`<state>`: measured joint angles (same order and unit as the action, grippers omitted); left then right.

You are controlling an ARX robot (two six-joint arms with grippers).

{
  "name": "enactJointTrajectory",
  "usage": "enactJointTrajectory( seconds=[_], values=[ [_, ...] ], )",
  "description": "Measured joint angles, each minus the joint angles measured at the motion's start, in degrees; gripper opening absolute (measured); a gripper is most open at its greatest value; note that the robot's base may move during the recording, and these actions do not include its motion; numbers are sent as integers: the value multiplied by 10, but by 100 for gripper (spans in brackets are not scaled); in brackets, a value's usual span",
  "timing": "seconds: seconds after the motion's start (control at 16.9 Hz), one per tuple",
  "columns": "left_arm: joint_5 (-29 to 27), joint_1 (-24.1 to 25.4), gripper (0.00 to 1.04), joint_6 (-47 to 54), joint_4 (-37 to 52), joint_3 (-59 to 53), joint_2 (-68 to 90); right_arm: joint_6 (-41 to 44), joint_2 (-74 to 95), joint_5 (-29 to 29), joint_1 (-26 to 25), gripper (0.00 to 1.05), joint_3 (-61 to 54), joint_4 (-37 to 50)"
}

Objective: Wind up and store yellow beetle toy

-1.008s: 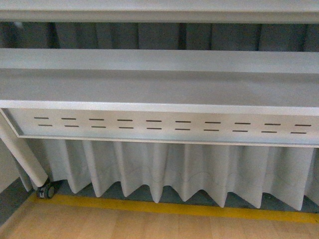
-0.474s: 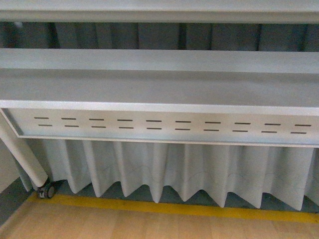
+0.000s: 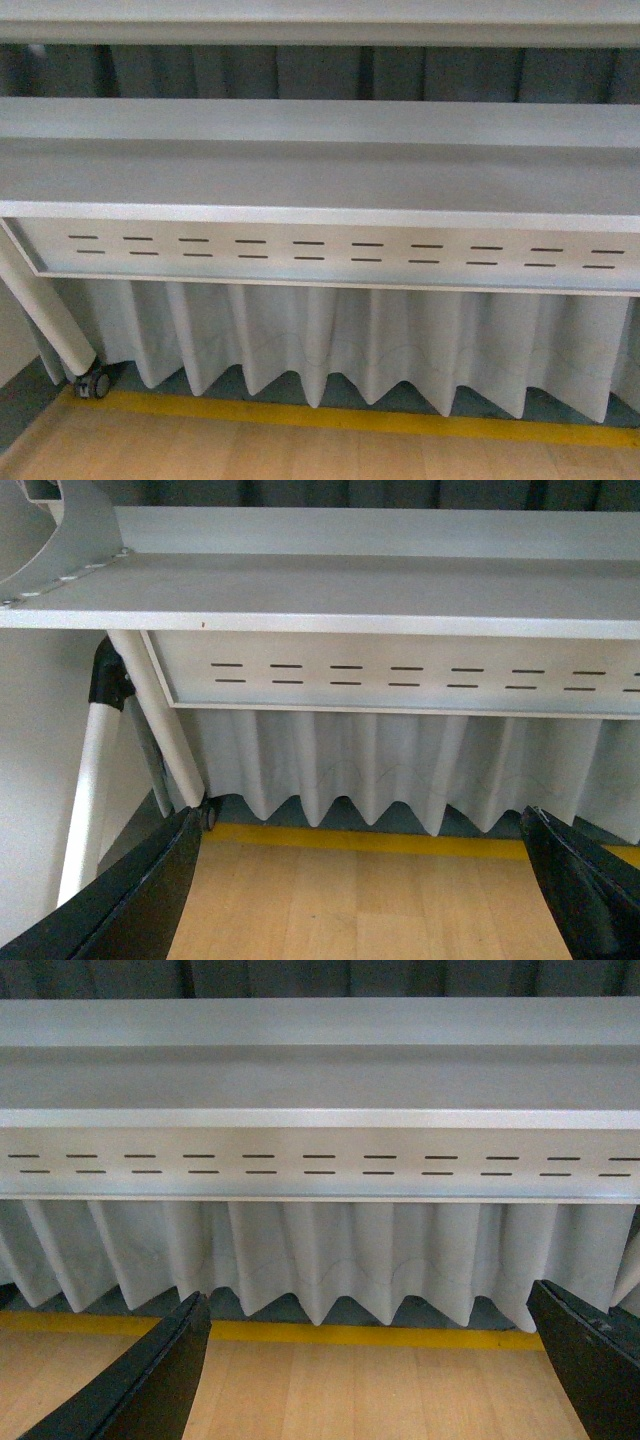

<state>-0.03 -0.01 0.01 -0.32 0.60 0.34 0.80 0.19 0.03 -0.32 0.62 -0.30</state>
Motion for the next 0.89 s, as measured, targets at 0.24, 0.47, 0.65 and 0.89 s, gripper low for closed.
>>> enactJointTrajectory(
  seconds=[0.24,0.47,0.65,0.89],
  values=[
    [0,0,98,0,0,0,0,0,0,0,0,98,0,0],
    [0,0,98,0,0,0,0,0,0,0,0,98,0,0],
    [0,0,98,0,0,0,0,0,0,0,0,98,0,0],
    [0,0,98,0,0,0,0,0,0,0,0,98,0,0]
  ],
)
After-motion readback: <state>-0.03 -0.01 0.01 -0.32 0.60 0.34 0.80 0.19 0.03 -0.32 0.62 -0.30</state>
